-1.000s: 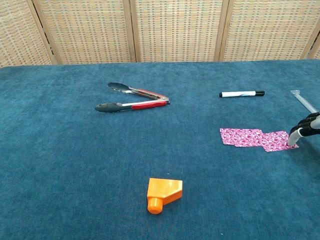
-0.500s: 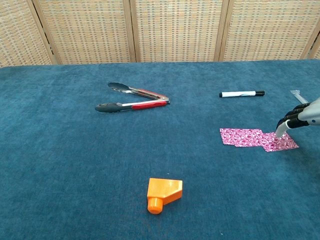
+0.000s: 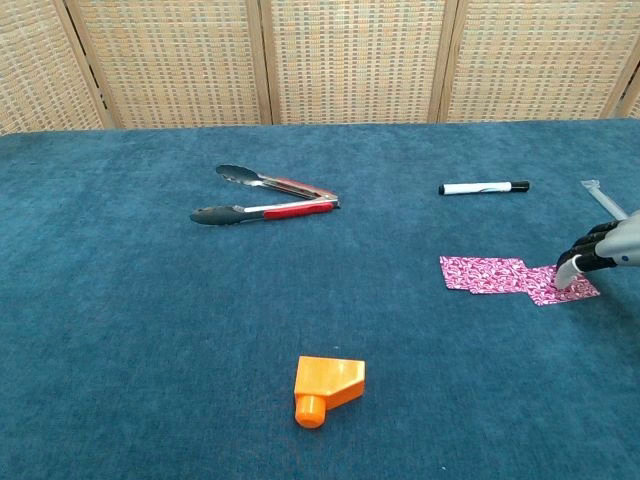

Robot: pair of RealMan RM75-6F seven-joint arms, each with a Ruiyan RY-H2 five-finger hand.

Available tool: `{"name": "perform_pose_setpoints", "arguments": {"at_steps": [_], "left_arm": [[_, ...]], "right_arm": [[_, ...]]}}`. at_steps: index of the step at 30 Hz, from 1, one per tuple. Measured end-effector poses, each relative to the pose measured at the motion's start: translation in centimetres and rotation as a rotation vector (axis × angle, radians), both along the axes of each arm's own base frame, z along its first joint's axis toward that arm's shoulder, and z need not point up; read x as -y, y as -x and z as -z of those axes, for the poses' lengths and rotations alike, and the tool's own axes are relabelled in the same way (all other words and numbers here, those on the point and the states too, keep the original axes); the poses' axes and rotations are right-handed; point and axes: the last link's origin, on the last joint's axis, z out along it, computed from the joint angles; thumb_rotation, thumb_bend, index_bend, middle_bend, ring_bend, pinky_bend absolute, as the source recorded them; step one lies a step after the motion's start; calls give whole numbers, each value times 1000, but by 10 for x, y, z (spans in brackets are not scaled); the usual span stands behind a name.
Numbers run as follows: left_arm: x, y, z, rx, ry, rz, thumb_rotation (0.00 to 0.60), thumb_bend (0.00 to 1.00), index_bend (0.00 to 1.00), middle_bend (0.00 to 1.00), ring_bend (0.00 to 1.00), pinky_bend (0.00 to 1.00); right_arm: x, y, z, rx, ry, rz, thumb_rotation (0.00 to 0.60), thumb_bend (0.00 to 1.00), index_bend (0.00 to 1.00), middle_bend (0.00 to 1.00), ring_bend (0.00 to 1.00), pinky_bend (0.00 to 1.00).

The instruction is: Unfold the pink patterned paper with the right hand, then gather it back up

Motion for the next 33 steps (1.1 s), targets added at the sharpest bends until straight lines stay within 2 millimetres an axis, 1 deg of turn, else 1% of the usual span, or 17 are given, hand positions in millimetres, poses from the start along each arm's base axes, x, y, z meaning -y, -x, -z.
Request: {"name": "perform_pose_setpoints", "arguments": {"at_steps": [14, 18, 22, 27, 29, 33], "left_arm": [[-3, -2, 3, -2, 8, 10, 600, 136, 25, 0, 0, 0], [-4, -3, 3, -2, 10, 14, 600, 136, 25, 0, 0, 0], [-6, -4, 4, -2, 13, 19, 600, 136, 25, 0, 0, 0], [-5, -4, 5, 1, 15, 19, 600, 136, 25, 0, 0, 0], [-5, -3, 5, 1, 14, 15, 600, 136, 25, 0, 0, 0], [-3, -1, 3, 3, 10, 6, 600, 136, 25, 0, 0, 0]], "right_arm": [[-15, 21, -14, -23, 17, 53, 600, 311, 153, 111, 0, 0], [-17, 22, -19, -20, 29, 55, 600, 311, 153, 111, 0, 0], [-18, 15, -23, 4, 42, 39, 600, 311, 153, 111, 0, 0], [-11, -7, -24, 52, 49, 2, 600, 311, 153, 111, 0, 0], [-6, -15, -22, 63, 47, -13, 600, 311, 153, 111, 0, 0], [-2, -23, -15, 72, 32, -22, 600, 311, 153, 111, 0, 0]]}}
